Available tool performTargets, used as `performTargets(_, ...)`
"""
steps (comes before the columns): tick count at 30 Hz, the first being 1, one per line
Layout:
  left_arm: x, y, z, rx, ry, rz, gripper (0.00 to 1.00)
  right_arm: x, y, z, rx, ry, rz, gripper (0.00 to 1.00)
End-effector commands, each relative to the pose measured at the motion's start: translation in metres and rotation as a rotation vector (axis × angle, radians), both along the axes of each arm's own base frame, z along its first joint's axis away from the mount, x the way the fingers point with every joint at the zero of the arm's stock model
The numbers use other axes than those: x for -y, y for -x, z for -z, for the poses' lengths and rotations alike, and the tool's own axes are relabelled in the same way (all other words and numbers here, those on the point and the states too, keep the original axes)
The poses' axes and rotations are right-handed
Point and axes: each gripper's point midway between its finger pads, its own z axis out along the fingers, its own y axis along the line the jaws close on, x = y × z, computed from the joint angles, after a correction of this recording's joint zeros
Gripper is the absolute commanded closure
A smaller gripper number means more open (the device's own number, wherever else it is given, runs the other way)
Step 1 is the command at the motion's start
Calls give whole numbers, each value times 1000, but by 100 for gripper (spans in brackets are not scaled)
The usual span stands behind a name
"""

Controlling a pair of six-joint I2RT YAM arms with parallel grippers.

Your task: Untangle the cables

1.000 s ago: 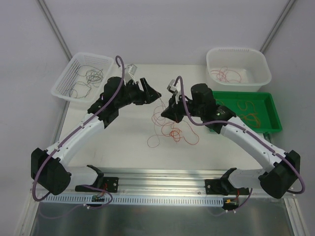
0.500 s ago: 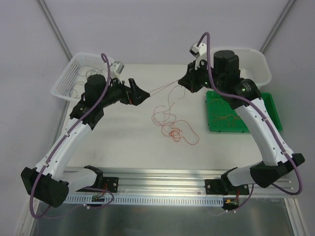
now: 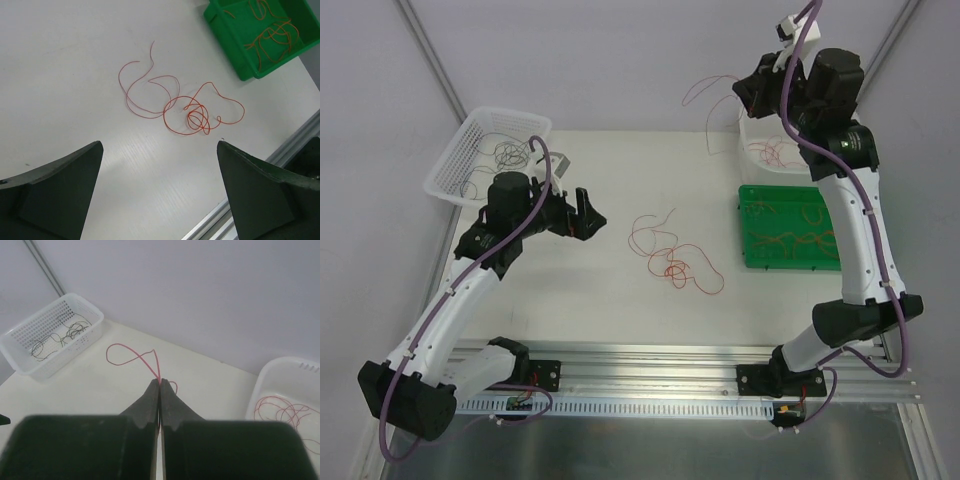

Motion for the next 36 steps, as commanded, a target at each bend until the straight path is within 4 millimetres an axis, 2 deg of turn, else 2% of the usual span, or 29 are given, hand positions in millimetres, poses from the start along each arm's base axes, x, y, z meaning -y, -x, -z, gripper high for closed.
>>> performTargets(1,5,3,-14,76,17,54,1,-7,-20,-4,69,-12,-17,99)
performTargets(5,1,-4,-2,47,-5,16,1,3,-34,-41,194,-40,17,99)
performTargets(6,1,-4,-1,46,-7,13,1,7,-35,-59,263,-46,34,99)
performTargets(8,-2,-7,3,39,-19,-6,1,19,-46,-69,328,-16,102,99)
performTargets(9,-3,-8,5,36,-24,-9,1,25,-50,-82,382,-15,135,99)
performTargets(14,-5,-11,13,20,-43,-22,1,66,-76,-103,520,78,349,99)
performTargets(15,-5,-11,14,19,-47,-23,1,71,-87,-100,534,97,368,99)
performTargets(16,-5,-12,16,13,-48,-24,1,82,-89,-108,557,105,420,99)
performTargets(18,-6,-13,19,5,-54,-27,1,99,-105,-104,564,137,488,99)
performTargets(21,-5,-15,27,-18,-63,-24,1,120,-114,-111,588,136,542,99)
performTargets(25,-3,-17,33,-41,-66,-21,1,143,-113,-120,620,96,601,99)
performTargets(27,-2,-17,35,-51,-65,-19,1,155,-115,-119,622,98,629,99)
performTargets(31,-1,-17,37,-64,-63,-12,1,175,-131,-91,555,102,660,99)
performTargets(32,0,-17,38,-69,-62,-10,1,185,-142,-69,505,115,673,99)
performTargets(34,0,-17,40,-76,-62,-7,1,183,-155,-42,441,118,661,99)
performTargets(35,1,-18,40,-77,-61,-8,1,201,-160,-26,404,129,690,98)
performTargets(36,1,-18,42,-81,-63,-8,1,206,-174,7,335,150,697,98)
